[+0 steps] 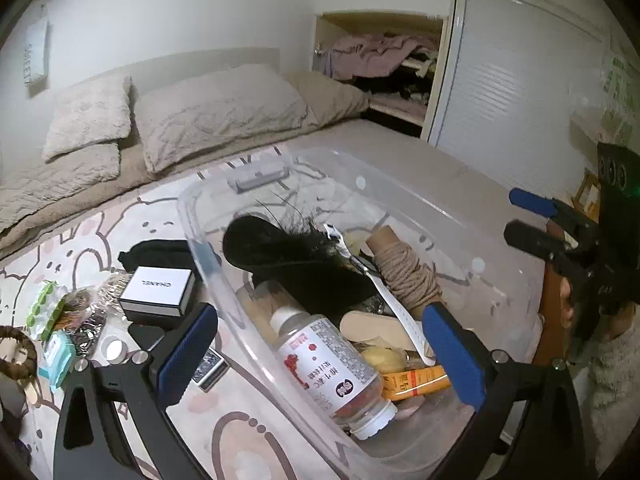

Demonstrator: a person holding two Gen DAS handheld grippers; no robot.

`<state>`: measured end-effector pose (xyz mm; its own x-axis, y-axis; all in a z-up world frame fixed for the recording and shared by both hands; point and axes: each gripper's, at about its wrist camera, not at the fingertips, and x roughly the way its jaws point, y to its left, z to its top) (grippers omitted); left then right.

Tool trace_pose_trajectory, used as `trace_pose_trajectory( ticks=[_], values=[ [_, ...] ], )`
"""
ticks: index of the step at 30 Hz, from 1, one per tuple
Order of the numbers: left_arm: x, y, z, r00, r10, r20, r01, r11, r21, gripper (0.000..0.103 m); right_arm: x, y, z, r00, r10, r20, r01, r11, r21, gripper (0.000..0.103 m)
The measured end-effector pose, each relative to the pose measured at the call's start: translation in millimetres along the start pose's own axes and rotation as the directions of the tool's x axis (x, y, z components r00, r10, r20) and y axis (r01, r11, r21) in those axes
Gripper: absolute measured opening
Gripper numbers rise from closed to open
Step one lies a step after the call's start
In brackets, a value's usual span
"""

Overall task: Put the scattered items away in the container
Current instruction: 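Withdraw both tools from the box back toward the scattered items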

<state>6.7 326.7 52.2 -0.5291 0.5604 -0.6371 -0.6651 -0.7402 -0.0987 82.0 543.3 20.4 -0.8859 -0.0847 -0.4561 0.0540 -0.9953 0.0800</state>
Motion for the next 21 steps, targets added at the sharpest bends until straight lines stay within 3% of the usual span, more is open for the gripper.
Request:
trace_pose_trajectory(
  ticks=[11,21],
  values=[
    [-40.3,15.9,-1.1,0.995,0.049,0.092,-0.045,0.998,-0.049,0.103,-24.0,36.5,17.4,0.996,-0.052,0.073,0.056,0.998,-0.042,0.103],
    [-66.6,37.8,-11.1,0.988,0.090,0.128,-0.078,0.993,-0.094,0.103,-25.8,66.8,20.8,0.998,-0.045,0.054,0.048,0.998,-0.051,0.103]
  ],
)
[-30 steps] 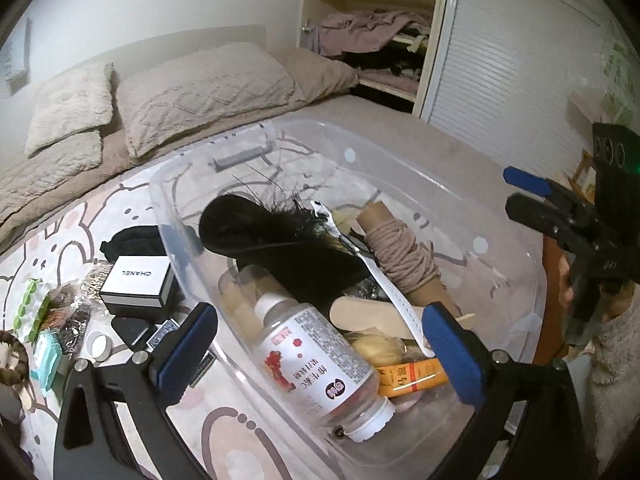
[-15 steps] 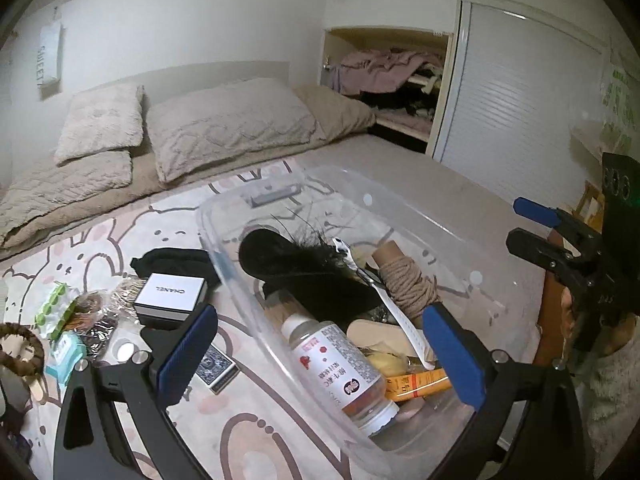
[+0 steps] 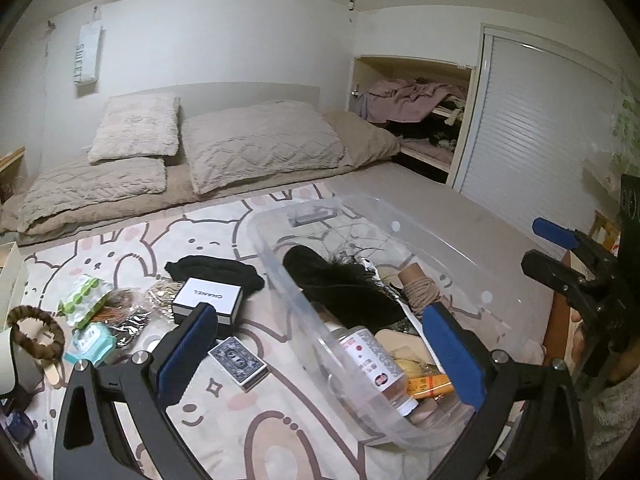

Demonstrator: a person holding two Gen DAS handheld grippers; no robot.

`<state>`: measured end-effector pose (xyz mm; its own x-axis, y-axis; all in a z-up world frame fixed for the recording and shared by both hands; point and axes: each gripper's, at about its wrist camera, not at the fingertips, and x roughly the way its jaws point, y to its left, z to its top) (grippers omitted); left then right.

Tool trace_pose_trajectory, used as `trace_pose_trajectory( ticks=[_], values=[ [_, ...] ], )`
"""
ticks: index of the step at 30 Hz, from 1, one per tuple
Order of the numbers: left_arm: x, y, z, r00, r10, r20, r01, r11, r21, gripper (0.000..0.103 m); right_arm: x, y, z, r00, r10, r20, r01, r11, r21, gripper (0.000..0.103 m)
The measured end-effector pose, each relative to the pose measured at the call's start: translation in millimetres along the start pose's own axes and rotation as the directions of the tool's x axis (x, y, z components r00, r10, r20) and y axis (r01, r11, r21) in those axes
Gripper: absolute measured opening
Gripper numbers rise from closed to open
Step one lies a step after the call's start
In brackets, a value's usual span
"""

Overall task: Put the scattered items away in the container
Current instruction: 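Withdraw both tools from the box back toward the scattered items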

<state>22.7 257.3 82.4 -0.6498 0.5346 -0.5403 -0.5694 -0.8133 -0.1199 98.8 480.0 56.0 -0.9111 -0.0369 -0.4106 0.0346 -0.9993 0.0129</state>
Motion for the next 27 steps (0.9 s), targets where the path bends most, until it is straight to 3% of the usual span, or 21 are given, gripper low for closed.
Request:
trace_pose_trajectory(
  ticks=[12,27],
  values=[
    [-32.5,42.0,-6.6,0.997,0.068,0.036,-0.067,0.997,-0.033,0.103,8.6,40.2,8.0,1.000,0.002,-0.010,-0.002,0.999,-0.032,0.103],
    [-73.2,88.7,-13.5,0.985,0.151,0.081,-0.146,0.987,-0.064,0.103,24.5,98.2,24.6,0.998,0.068,-0.007,-0.068,0.996,-0.050,0.103]
  ],
)
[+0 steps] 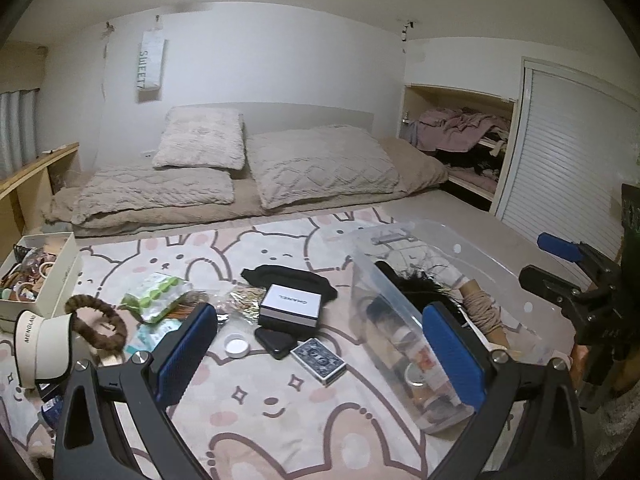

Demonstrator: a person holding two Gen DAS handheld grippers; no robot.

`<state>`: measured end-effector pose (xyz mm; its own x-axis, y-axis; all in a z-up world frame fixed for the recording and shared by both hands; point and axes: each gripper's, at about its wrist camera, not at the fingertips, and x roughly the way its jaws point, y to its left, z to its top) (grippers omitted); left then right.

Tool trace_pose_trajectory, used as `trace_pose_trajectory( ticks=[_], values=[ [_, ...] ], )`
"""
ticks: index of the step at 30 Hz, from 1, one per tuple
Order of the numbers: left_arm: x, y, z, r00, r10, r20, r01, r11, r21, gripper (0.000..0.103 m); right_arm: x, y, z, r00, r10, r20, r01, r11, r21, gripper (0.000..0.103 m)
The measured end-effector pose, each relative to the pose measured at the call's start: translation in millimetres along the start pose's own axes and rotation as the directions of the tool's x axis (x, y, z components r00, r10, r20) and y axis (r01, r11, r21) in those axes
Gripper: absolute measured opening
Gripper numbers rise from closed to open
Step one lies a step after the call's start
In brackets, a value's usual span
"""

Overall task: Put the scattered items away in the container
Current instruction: 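Withdraw both tools from the box back toward the scattered items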

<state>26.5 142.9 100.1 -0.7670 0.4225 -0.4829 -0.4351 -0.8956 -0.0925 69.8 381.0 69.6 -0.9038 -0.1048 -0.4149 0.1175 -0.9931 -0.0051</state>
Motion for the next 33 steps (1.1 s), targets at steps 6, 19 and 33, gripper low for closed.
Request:
trace_pose_trajectory(
  ticks=[6,19,33],
  values=[
    [-13.0,23.6,-1.7,0.999,0.038,0.013,-0.038,0.999,-0.010,0.103,9.7,24.8,5.8,0.999,0.035,-0.001,-0.035,0.999,-0.008,0.103],
    [-41.2,76.5,-11.7,0.990,0.138,0.034,-0.136,0.989,-0.055,0.103,25.6,75.0,14.6,0.995,0.102,-0.004,-0.102,0.995,-0.024,0.103],
    [-65.0,121.0,-23.2,0.977,0.208,0.050,-0.202,0.974,-0.097,0.103,41.7,117.7,21.4,0.988,0.151,-0.017,-0.152,0.988,-0.032,0.103]
  ],
)
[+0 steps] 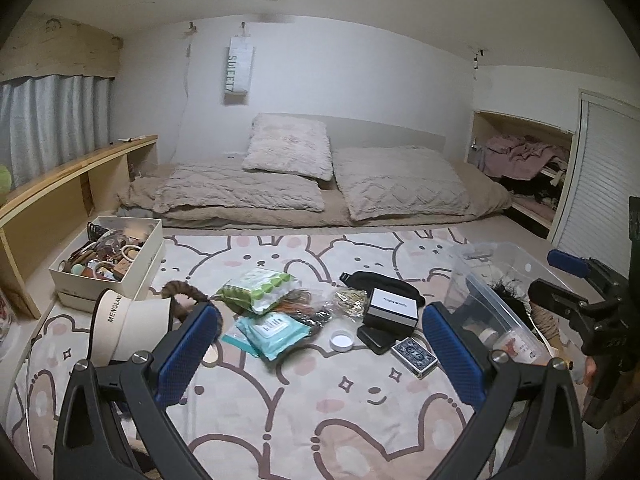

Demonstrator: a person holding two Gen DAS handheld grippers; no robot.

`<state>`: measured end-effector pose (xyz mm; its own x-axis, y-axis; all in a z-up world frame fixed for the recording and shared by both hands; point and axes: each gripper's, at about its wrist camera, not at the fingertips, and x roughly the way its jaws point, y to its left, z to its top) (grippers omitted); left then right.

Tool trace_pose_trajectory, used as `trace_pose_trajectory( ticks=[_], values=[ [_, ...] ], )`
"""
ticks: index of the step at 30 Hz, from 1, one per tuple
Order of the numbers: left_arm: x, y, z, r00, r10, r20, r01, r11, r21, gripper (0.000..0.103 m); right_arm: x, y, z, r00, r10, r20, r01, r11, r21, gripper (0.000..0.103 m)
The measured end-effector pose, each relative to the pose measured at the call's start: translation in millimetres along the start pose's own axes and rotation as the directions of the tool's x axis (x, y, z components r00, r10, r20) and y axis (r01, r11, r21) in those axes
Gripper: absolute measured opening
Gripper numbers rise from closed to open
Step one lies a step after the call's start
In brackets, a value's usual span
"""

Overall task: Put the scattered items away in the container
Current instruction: 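Move both tools over the white charger and black power bank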

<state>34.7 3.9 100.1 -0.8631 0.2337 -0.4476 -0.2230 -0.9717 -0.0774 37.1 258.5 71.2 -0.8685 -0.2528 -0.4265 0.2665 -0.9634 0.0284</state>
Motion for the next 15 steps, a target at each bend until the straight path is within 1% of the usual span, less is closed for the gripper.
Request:
trace_pose_trajectory(
  ticks=[6,15],
  values=[
    [4.5,13.0,-3.7,1.000,0.019,-0.002,-0.019,1.000,-0.006,0.103,12.9,7.3,-1.1,1.000,0.010,-0.014,-0.010,1.000,0.003,0.103],
    [28.5,35.8,-15.7,0.998,0.037,-0.047,-0.040,0.998,-0.050,0.103,39.5,11.0,-14.6,0.998,0.025,-0.057,-0.024,1.000,0.016,0.103]
  ],
)
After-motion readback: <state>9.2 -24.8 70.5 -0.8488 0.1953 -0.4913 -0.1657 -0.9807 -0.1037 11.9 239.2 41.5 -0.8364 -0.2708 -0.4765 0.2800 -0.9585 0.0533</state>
